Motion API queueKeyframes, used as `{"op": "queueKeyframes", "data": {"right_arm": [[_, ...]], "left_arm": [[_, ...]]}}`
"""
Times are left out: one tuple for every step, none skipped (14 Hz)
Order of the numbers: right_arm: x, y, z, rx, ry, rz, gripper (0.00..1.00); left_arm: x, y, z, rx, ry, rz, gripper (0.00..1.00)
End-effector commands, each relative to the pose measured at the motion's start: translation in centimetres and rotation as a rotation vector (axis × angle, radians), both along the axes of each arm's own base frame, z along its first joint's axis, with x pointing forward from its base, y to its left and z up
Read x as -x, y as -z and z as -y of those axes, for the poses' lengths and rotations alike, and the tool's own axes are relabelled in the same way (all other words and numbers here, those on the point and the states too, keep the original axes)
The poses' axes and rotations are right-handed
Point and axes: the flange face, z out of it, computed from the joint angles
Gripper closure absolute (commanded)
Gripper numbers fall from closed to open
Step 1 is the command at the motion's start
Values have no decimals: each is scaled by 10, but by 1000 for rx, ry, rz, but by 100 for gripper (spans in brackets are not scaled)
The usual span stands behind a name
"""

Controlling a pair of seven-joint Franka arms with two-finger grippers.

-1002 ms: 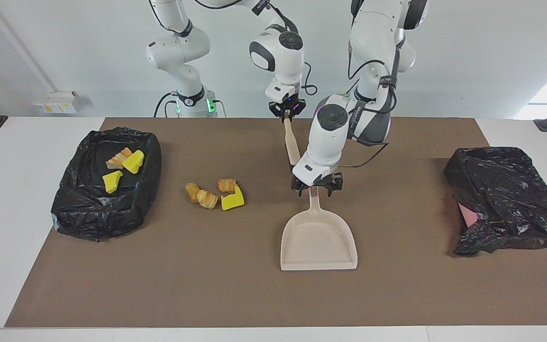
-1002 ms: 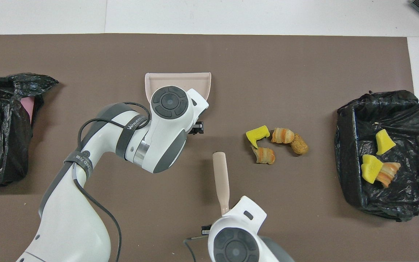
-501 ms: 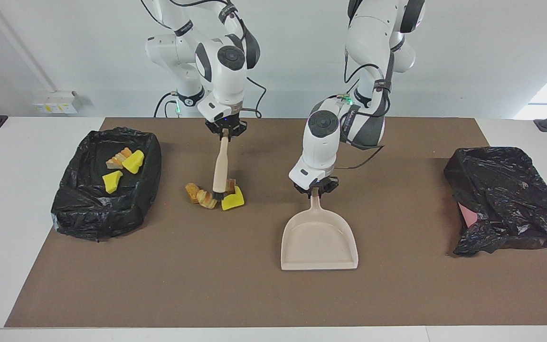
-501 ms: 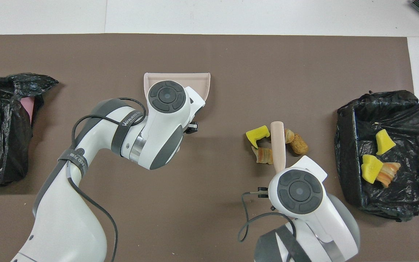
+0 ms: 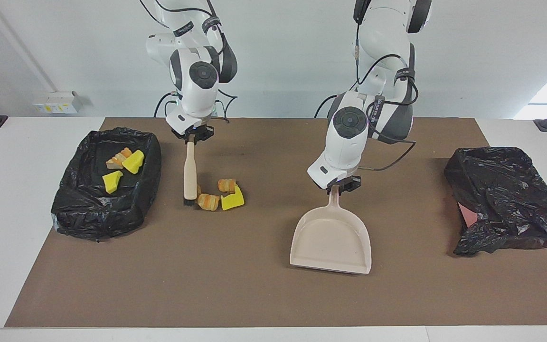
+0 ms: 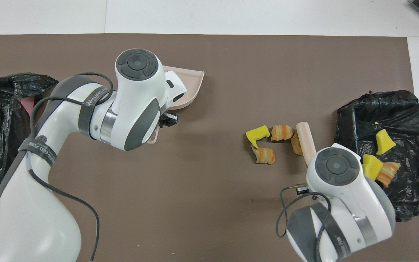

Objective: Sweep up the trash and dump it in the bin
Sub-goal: 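Sweep the remaining sponges and rolls into the dustpan with the right gripper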

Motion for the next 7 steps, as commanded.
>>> {"op": "queueKeyframes", "data": {"right_arm": [[3, 15, 22, -6, -35, -6, 100], [5, 23, 22, -13, -42, 7, 100], [3, 28, 20, -22, -44, 9, 100], [0, 29, 18, -30, -46, 12, 100], [-3, 29, 13, -50, -47, 16, 100], [-10, 30, 3, -79, -44, 32, 100], [-11, 40, -12, -119, -40, 19, 100]], "left_arm": [[-1, -13, 0, 2, 152, 3, 100], [0, -15, 4, 8, 213, 14, 100], [0, -15, 8, 22, 243, 25, 100], [-1, -16, 9, 34, 292, 32, 100], [-4, -17, 7, 35, 387, 40, 100], [-6, -19, 7, 42, 514, 41, 100], [-7, -18, 7, 45, 621, 37, 100]]}}
